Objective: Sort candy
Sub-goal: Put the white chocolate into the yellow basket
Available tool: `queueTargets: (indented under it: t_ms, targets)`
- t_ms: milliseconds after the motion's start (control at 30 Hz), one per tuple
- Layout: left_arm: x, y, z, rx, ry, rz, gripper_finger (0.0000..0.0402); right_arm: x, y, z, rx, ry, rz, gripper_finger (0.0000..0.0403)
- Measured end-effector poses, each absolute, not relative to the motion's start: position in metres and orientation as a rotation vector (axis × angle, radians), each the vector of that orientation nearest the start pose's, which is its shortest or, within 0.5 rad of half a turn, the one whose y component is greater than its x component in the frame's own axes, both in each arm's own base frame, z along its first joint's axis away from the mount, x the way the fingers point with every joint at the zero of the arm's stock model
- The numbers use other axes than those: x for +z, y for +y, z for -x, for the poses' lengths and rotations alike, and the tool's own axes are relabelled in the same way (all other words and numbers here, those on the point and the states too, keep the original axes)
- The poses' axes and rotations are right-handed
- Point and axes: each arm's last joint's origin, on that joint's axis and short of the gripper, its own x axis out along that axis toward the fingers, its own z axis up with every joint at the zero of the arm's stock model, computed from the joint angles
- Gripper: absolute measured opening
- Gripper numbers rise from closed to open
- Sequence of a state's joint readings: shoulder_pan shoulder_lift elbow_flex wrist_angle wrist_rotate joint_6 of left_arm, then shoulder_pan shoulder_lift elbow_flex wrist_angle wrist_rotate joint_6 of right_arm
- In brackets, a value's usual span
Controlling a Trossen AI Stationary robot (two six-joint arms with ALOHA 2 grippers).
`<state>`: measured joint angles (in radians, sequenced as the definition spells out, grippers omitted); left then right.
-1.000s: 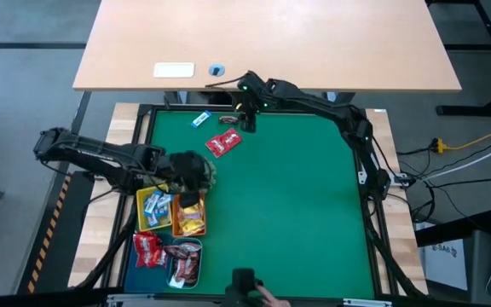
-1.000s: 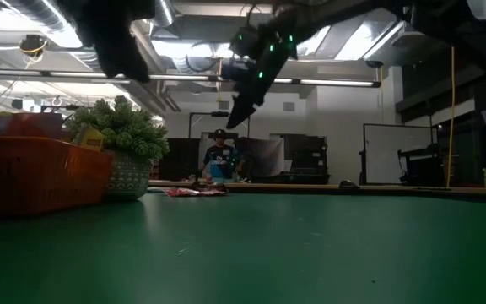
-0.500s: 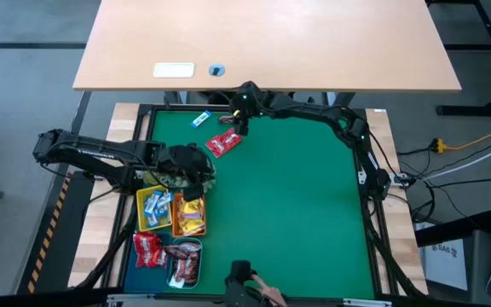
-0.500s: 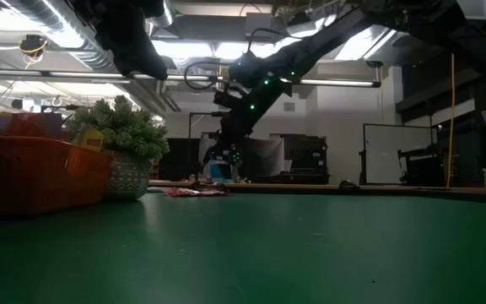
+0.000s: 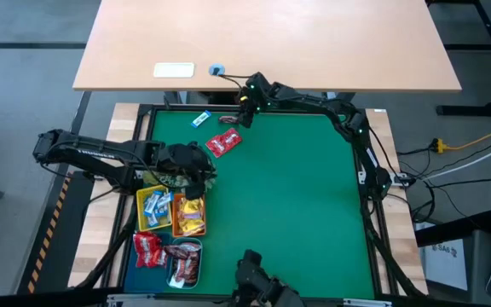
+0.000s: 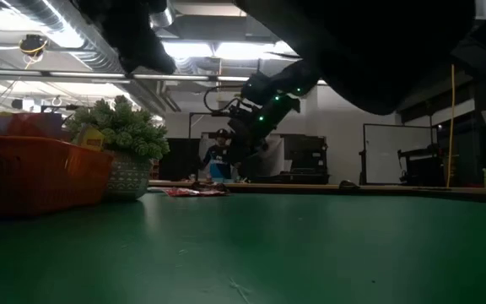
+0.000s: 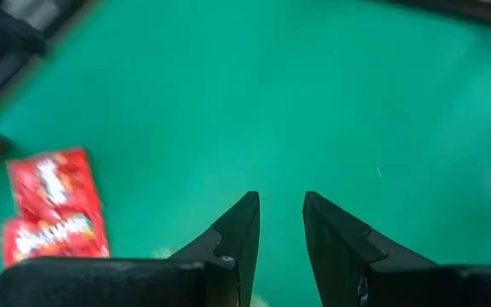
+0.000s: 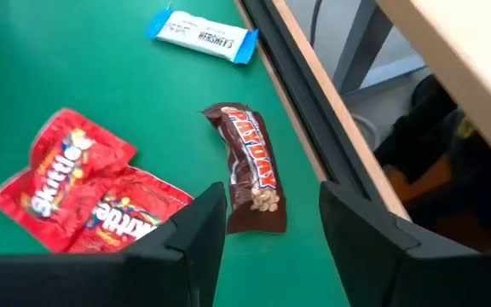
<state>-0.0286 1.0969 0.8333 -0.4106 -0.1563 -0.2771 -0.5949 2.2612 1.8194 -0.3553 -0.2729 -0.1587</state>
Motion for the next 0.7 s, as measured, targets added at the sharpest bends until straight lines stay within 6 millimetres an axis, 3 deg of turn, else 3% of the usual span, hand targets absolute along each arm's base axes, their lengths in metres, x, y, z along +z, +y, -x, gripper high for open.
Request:
queueTargets:
  t_ms: [167,300,500,700]
  targets:
    - [0.281,0.020,-0.232,0.330,0.535,0.139,0.0089,0.188,-0.275,-0.420,-0.227,0.736,-0.203,0.0188]
    - [0.288,0.057,-0.230,0.459,0.451,0.168,0.0089,0.188,-0.271,-0.423,-0.209,0.734,-0.203,0.0188]
    - [0.281,0.128,-0.203,0.600,0.466,0.311,0.0089,0.195,-0.264,-0.425,-0.195,0.731,-0.196,0.0188]
    - [0.255,0.194,-0.169,0.755,0.517,0.479,0.0089,0.217,-0.248,-0.429,-0.172,0.686,-0.157,0.0188]
